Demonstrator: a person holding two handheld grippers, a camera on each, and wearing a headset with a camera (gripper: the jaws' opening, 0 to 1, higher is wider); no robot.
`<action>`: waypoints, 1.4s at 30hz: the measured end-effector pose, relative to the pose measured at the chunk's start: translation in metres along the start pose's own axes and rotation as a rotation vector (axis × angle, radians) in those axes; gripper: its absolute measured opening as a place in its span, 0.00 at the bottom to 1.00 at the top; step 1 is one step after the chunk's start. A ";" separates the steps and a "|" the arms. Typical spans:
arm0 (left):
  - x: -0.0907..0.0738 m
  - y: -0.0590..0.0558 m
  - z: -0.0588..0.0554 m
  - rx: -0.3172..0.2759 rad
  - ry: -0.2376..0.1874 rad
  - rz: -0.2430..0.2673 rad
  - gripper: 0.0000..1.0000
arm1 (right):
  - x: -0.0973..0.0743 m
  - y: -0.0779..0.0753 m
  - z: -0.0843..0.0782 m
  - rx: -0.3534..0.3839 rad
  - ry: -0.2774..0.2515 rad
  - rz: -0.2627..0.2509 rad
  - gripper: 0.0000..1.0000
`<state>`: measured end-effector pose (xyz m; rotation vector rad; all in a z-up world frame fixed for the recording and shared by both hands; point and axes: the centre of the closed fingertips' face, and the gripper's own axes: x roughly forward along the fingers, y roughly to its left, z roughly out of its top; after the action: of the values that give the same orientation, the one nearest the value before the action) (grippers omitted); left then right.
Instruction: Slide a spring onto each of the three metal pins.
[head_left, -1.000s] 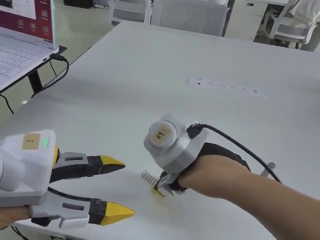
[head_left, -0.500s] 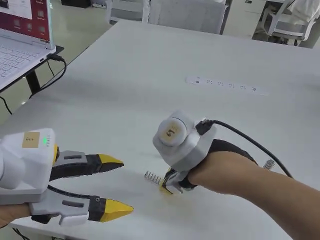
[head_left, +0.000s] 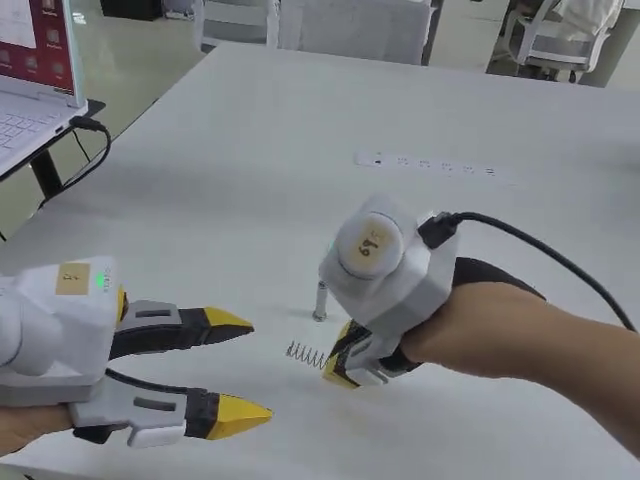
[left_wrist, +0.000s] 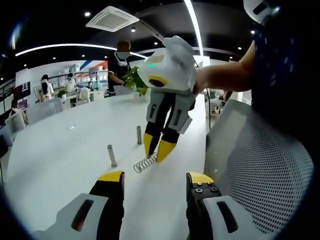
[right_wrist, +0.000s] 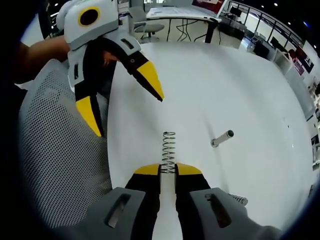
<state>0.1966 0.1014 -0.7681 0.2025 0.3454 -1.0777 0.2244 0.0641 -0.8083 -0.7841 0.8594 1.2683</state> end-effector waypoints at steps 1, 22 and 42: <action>0.001 0.000 0.001 0.002 0.000 -0.002 0.44 | -0.004 0.003 0.002 -0.014 -0.006 0.009 0.08; 0.012 -0.020 0.012 0.025 -0.010 -0.101 0.24 | -0.027 0.038 0.009 -0.205 -0.027 0.120 0.08; 0.017 -0.031 0.016 0.025 -0.016 -0.158 0.03 | -0.033 0.045 0.009 -0.324 -0.070 0.152 0.08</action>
<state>0.1795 0.0683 -0.7589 0.1909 0.3383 -1.2393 0.1779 0.0624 -0.7760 -0.9370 0.6742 1.5856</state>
